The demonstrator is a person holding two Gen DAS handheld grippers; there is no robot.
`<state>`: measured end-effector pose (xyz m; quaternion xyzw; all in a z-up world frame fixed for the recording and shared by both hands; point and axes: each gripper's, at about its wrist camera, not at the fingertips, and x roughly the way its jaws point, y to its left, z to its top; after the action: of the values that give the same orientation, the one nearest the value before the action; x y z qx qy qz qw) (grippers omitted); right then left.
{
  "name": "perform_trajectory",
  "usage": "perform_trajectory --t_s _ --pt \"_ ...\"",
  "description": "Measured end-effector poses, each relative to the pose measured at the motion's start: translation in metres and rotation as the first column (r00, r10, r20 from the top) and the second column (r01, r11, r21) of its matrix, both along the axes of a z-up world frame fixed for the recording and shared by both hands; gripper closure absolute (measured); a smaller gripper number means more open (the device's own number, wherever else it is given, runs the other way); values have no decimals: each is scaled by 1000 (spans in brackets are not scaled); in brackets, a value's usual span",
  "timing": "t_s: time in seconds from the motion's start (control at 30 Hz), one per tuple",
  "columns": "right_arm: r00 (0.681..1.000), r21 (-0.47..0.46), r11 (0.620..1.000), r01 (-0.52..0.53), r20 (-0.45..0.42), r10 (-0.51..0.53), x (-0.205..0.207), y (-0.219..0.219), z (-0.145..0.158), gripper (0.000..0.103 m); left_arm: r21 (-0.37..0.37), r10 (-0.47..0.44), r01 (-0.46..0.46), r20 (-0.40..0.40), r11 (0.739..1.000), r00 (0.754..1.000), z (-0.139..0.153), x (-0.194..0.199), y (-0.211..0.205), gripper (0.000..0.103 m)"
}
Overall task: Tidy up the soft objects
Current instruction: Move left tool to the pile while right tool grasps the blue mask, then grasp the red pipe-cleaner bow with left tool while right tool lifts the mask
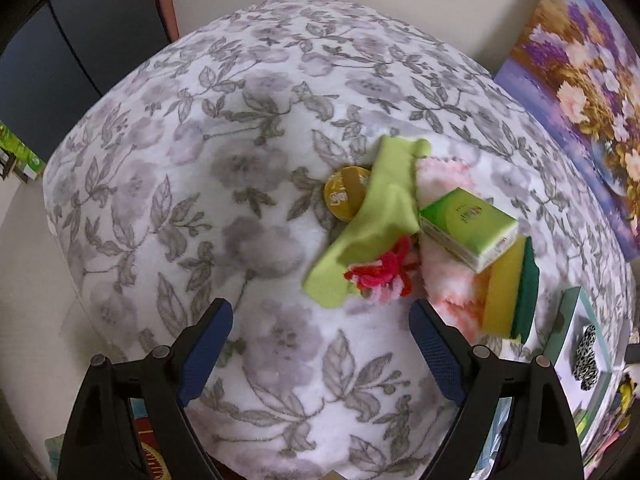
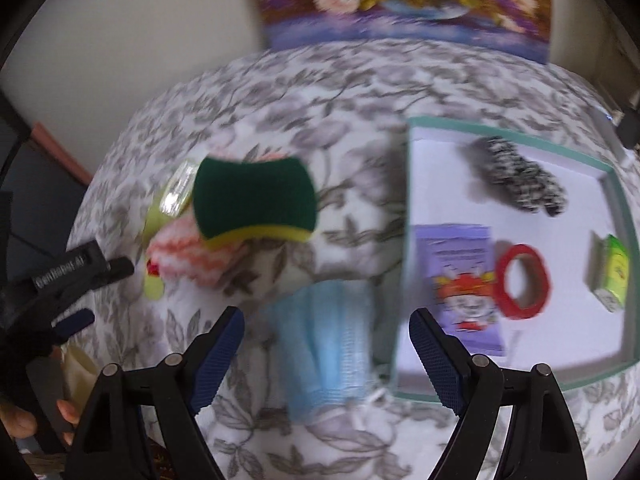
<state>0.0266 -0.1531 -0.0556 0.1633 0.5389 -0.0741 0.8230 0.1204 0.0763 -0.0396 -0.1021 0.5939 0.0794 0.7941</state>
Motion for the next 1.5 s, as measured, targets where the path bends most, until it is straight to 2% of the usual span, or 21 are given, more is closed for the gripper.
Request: perform_trajectory --t_s 0.23,0.63,0.87,1.0,1.27,1.4,1.5 --pt "996 4 999 -34 -84 34 6 14 -27 16 -54 11 -11 4 998 1000 -5 5 7 12" --pt "987 -59 992 -108 -124 100 9 33 -42 17 -114 19 -21 -17 993 1000 -26 22 16 12" --pt "984 -61 993 -99 -156 88 16 39 -55 26 -154 -7 4 -20 988 1000 -35 29 12 12" --pt "984 -73 993 -93 -162 80 19 38 -61 33 -144 -32 27 -34 989 999 -44 32 3 12" --pt "984 -73 993 -94 -161 81 20 37 -62 33 -131 -27 23 -27 991 999 -58 35 -4 13" --pt "984 -74 993 -93 -161 81 20 37 -62 33 -33 -78 79 10 996 997 -49 34 -15 14" --pt "984 -73 993 -94 -161 81 20 38 -62 33 11 -134 134 25 991 991 -45 34 -27 14"
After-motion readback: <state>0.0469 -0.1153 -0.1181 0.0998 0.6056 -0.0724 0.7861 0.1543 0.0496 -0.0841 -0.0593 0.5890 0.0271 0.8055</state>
